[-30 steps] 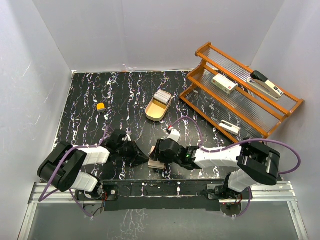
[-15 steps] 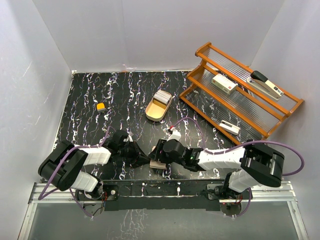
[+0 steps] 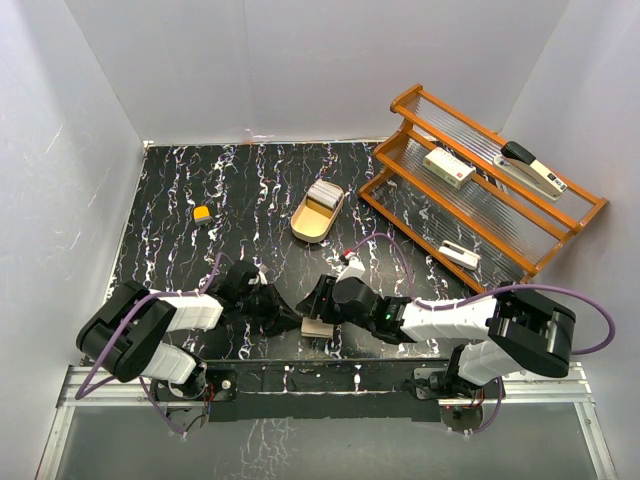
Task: Put the credit cards into the card holder
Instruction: Close the card holder at the center of the board.
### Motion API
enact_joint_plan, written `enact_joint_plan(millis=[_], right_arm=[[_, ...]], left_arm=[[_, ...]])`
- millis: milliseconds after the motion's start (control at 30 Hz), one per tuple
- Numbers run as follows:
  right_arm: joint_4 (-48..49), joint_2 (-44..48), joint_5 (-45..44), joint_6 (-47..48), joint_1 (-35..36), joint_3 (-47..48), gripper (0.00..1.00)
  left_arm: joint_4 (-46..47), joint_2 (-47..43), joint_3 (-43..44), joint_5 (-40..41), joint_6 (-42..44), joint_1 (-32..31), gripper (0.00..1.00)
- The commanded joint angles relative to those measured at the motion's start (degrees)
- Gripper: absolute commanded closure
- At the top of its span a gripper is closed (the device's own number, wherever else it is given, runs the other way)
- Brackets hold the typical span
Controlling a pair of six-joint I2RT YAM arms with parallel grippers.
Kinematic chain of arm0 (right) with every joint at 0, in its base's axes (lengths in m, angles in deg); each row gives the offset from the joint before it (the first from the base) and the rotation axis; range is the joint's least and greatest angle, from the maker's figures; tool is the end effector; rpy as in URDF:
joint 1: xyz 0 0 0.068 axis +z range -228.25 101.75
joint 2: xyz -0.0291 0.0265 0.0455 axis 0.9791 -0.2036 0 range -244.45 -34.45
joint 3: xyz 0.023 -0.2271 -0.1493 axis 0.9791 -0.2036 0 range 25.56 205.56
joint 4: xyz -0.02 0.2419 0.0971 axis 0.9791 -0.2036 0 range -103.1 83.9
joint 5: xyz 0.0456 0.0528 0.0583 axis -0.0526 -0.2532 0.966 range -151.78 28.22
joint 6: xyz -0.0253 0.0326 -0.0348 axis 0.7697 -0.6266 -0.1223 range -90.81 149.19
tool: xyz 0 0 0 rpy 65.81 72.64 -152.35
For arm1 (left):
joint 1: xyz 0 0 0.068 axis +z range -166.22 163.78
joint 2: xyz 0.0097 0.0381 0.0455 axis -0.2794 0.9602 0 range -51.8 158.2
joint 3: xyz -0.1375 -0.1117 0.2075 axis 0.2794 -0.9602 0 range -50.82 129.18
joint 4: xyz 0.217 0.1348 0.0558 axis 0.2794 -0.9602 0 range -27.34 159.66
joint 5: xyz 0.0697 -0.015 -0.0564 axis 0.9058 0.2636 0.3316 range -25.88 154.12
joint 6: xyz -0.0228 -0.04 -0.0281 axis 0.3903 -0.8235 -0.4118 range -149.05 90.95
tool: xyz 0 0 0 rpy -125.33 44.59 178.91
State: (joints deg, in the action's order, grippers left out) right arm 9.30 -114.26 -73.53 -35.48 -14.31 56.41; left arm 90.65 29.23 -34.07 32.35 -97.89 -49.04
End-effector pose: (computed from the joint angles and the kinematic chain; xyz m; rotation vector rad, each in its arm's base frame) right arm 0.1251 0.2395 0.1677 0.1443 2.3432 1.0290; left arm 0.1706 -0.1324 0.1080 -0.5185 2.6660 -1.3868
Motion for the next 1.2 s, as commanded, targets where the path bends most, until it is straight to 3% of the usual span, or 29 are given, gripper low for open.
enact_joint_plan(millis=[0, 200, 467, 700, 1167], right_arm=[[-2.6, 2.7, -2.8, -0.9, -0.3, 0.6, 0.54], [-6.8, 1.7, -2.4, -0.9, -1.3, 1.3, 0.53], [-7.9, 0.4, -1.6, 0.2, -1.7, 2.0, 0.56], [-7.6, -0.9, -1.3, 0.3, -1.7, 2.1, 0.59], [-5.5, -2.6, 0.0, 1.0, -1.8, 2.0, 0.62]], left_arm=[[-4.6, -1.4, 0.3, 2.1, 0.3, -0.6, 0.92], [-12.6, -8.6, 2.8, 6.1, 1.2, -0.5, 0.81], [-18.3, -11.5, 6.8, 10.0, 4.6, -0.5, 0.79], [-13.7, -4.5, 7.3, 7.1, 4.9, -0.5, 0.86], [-11.0, -1.0, 7.7, 6.5, 4.8, -0.5, 0.92]])
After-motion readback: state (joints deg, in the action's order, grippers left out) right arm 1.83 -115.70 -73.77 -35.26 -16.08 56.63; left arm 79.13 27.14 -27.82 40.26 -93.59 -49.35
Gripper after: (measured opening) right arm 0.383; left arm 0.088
